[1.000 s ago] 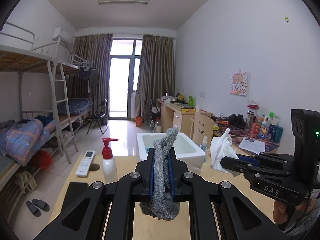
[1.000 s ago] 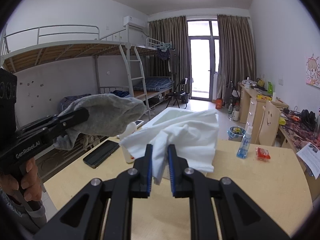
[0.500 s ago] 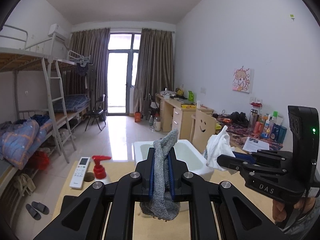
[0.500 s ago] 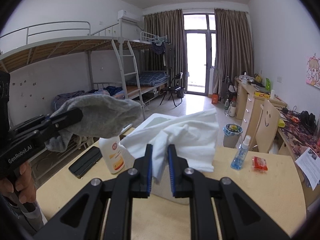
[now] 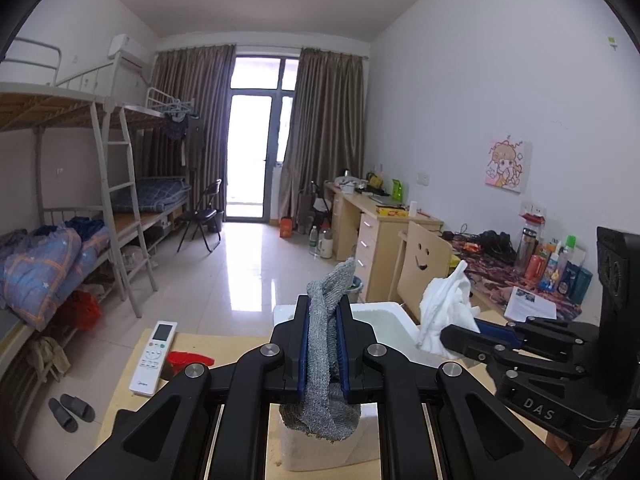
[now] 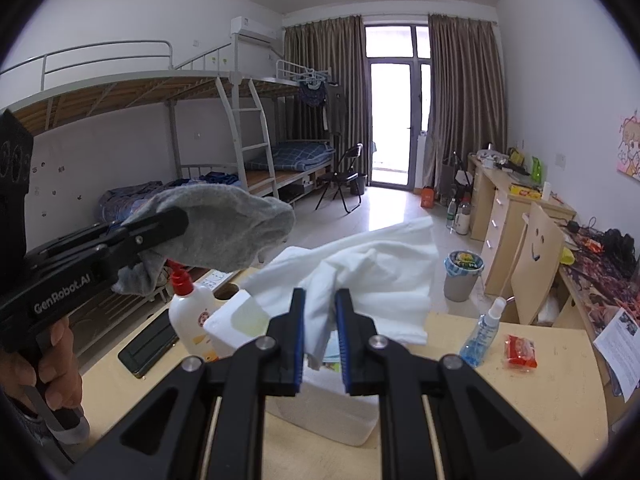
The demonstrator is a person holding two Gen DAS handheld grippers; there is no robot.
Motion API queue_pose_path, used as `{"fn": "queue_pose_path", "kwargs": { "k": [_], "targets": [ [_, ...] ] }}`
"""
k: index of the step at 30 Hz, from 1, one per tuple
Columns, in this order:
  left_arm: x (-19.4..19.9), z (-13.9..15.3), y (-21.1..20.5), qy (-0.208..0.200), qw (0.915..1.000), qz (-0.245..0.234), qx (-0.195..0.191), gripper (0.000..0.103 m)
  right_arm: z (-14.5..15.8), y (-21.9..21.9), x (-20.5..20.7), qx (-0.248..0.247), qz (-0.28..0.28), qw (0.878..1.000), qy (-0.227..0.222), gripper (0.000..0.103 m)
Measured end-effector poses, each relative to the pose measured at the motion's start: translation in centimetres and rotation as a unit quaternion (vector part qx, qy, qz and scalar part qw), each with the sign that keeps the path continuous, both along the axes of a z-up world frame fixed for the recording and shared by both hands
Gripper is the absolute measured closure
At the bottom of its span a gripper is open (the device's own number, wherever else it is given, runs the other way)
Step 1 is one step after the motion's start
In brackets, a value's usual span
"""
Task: Organize soft objects
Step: 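Carry the tissue and sock in both tools over the foam box, then open the right tool over the box, dropping the tissue inside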
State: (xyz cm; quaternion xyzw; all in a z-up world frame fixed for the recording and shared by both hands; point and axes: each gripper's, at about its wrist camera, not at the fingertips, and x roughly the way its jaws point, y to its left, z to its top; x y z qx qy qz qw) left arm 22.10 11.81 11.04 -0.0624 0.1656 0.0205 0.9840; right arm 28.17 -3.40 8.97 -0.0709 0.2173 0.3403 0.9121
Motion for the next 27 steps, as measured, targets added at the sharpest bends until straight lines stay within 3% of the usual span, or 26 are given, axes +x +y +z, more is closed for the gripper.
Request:
{"fn": "queue_pose_path", "kwargs": {
  "k": [8, 16, 19, 21, 24, 27],
  "targets": [
    [1.1, -0.3, -0.3, -0.003, 0.9992, 0.026, 0.032, 0.091, -1.6, 2.0, 3.0, -0.001, 0.025, 0.999, 0.025, 0.085],
    [1.8, -0.7, 0.1, 0.008, 0.9990, 0.030, 0.033, 0.091, -3.2, 2.7, 4.4, 0.000, 0.047, 0.997, 0.059, 0.085],
    [1.9, -0.5, -0.1, 0.004, 0.9990, 0.027, 0.035, 0.091, -2.8, 2.6, 4.6, -0.001, 0.051, 0.997, 0.058, 0.070],
    [2.0, -0.4, -0.1, 0.004, 0.9991, 0.024, 0.035, 0.091, -2.7, 2.5, 4.7, 0.003, 0.049, 0.997, 0.052, 0.043],
    [2.0, -0.4, 0.0, 0.004, 0.9990, 0.025, 0.036, 0.091, -2.7, 2.1, 4.9, 0.007, 0.026, 0.999, 0.046, 0.039],
    [2.1, -0.5, -0.1, 0.005, 0.9991, 0.024, 0.035, 0.091, -2.6, 1.8, 5.6, 0.021, 0.025, 0.997, 0.065, 0.025]
  ]
}}
